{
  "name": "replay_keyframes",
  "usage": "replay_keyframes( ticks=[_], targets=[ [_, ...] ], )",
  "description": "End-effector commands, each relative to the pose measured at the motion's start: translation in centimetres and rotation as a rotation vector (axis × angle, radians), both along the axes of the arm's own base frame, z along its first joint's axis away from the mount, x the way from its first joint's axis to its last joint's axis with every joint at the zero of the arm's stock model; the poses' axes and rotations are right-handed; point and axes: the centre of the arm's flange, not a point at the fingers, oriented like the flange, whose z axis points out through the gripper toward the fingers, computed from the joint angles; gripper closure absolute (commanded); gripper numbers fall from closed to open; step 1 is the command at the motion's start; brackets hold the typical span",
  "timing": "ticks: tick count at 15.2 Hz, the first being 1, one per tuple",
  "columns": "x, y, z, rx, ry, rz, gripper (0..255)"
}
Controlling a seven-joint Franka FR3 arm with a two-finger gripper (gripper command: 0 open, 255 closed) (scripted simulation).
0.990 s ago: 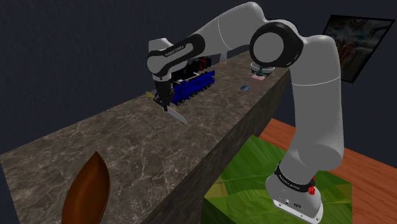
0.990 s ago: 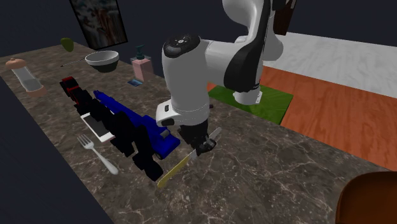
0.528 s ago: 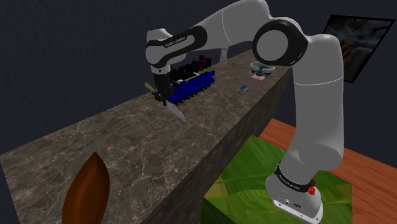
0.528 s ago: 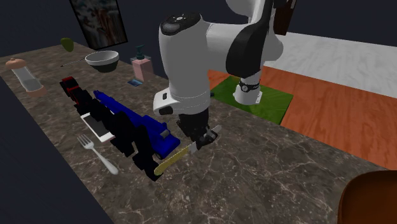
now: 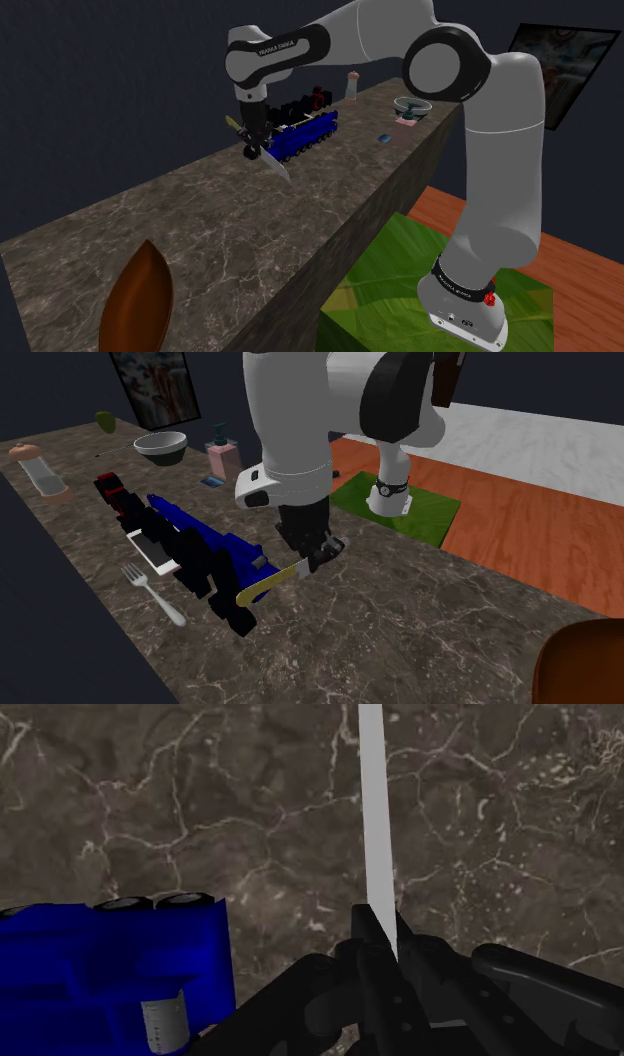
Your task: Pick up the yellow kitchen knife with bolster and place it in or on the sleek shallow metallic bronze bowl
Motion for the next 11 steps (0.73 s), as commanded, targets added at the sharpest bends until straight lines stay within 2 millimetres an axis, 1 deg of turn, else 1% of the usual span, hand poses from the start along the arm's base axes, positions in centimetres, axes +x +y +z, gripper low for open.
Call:
replay_keyframes(
  ticks=[1, 5, 11],
  targets=[
    [-0.1, -0.1, 1.0, 0.000, 0.001, 0.000, 255],
    [-0.1, -0.1, 2.8, 0.000, 0.001, 0.000, 255],
    [-2.8, 7.3, 2.9, 0.000, 0.001, 0.000, 255]
  ],
)
